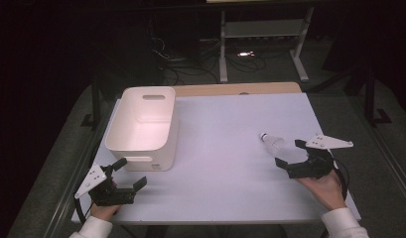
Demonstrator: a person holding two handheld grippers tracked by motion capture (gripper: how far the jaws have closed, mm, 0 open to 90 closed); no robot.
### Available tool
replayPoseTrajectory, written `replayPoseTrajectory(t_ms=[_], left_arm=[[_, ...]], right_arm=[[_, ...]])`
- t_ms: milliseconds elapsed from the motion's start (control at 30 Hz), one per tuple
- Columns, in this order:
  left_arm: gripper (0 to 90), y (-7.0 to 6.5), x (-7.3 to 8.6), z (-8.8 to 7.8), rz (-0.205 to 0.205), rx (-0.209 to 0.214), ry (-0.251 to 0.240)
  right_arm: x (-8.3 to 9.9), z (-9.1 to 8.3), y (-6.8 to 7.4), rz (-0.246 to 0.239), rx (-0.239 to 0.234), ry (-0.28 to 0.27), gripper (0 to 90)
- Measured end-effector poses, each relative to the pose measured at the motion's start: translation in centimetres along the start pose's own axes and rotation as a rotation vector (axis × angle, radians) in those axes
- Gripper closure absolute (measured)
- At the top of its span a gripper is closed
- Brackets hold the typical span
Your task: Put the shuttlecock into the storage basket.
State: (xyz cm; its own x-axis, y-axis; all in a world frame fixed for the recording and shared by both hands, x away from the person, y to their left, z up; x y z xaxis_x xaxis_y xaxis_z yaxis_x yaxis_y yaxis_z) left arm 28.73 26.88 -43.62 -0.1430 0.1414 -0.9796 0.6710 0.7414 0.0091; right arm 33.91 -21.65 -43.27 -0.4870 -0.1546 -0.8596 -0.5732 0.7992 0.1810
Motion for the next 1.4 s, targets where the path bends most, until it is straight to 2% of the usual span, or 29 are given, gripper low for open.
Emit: replayPoseTrajectory(t_ms=[567, 1067, 1267, 1400], left_arm=[[0.0, 0.0, -0.1, 0.1, -0.003, 0.003, -0.004], [0.0, -0.1, -0.1, 0.1, -0.005, 0.008, -0.006], [0.0, -0.1, -0.2, 0.1, -0.009, 0.008, -0.013], [0.0, -0.1, -0.2, 0.1, -0.011, 0.009, -0.013]], right_arm=[[-2.2, 1.2, -0.4, -0.034, 0.013, 0.072, 0.0], [-2.5, 2.3, -1.0, -0.019, 0.019, 0.136, 0.0], [-2.7, 2.8, -1.8, -0.011, 0.030, 0.175, 0.0], [-3.0, 3.0, -2.1, -0.007, 0.019, 0.192, 4.2]])
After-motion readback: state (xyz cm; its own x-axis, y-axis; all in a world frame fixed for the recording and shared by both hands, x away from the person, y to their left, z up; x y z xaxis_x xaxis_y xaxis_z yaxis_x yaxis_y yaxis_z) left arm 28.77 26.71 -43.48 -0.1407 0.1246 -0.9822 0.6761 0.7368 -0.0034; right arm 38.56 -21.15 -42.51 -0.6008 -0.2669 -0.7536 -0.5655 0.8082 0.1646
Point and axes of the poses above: each handheld gripper's, and its own axes: z roughly forward along the jaws, x roughly out of its underside, y roughly to its left, the point moved 7 cm from there along z, roughly forward along the jaws, and after that the axes turned 6 degrees about z, right-handed, at the moved point
